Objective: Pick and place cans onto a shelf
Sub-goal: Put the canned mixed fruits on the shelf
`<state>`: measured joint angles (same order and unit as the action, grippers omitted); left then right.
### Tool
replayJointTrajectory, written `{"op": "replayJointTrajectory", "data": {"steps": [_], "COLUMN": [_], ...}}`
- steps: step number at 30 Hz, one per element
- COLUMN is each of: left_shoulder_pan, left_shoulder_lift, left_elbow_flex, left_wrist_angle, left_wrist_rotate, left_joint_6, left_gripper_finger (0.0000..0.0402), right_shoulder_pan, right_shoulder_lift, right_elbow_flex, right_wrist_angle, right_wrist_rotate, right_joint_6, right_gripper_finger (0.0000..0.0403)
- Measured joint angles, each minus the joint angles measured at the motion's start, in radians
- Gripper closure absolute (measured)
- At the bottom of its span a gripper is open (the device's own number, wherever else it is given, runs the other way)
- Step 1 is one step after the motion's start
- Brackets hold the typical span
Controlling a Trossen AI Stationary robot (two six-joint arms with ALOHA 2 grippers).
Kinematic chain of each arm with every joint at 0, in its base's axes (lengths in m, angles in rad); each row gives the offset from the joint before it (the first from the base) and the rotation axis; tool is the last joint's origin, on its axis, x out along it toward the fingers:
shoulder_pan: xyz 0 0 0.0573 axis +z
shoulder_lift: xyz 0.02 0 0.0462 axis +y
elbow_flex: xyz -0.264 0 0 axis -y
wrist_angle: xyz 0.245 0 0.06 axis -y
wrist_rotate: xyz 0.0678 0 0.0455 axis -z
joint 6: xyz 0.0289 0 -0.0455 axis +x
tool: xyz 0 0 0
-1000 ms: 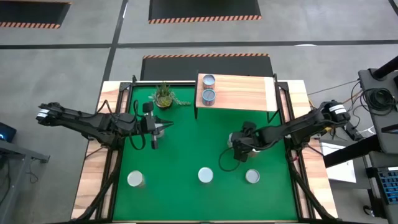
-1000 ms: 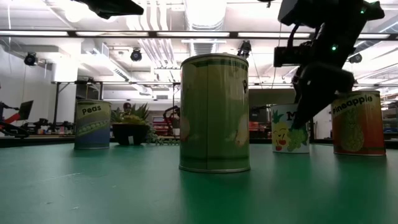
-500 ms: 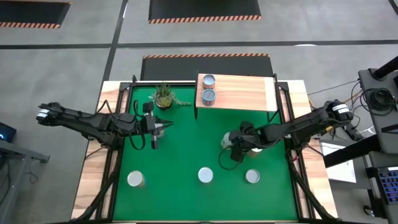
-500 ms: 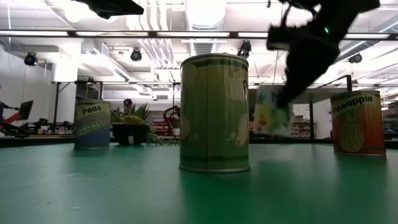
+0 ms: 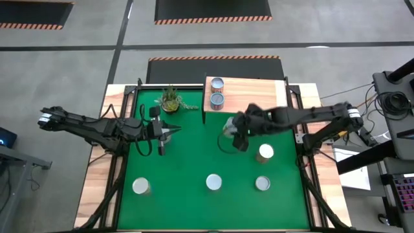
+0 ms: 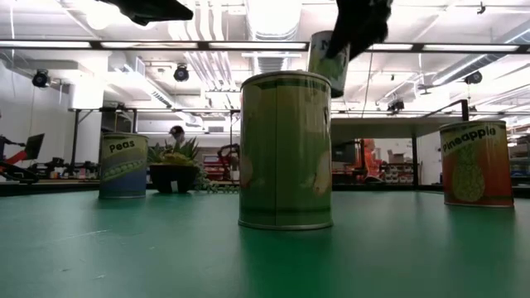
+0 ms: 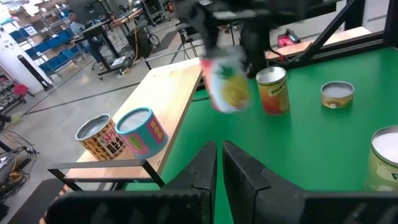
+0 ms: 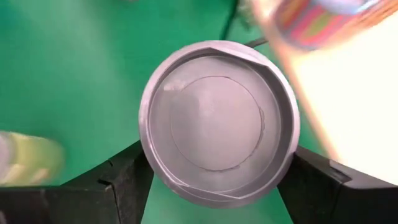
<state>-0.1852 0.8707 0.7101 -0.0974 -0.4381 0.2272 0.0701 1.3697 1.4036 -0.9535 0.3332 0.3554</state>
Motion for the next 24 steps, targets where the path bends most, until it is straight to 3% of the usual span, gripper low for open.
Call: {"op": "replayJointTrajectory", "data": {"steps": [6,10,16,24], "left_shoulder_pan": [0.0,0.0,0.0,0.0], "left_shoulder_lift": [0.002,0.002,0.002,0.002], "left_elbow_flex": [0.0,0.0,0.0,0.0], "left_wrist_angle": [0.001,0.001,0.001,0.001], "left_wrist_rotate": [0.0,0.0,0.0,0.0], "left_joint_6": [0.0,0.0,0.0,0.0], "left_gripper_finger": [0.0393,0.0393,0.0393,0.0393], "right_shoulder_pan": [-0.152,-0.268,-0.371,-0.387], "right_shoulder_lift": [0.0,0.0,0.007,0.033], "right_elbow_flex": [0.099,0.099,0.085,0.07], "right_wrist_angle": [-0.083,-0.085,-0.086,-0.08], "right_wrist_rotate": [-0.005,-0.087,-0.132,-0.132], "right_joint_6": [-0.252,-0.378,-0.456,-0.48], "right_gripper_finger": [0.0125,0.0125,0.0126,0.0122]}}
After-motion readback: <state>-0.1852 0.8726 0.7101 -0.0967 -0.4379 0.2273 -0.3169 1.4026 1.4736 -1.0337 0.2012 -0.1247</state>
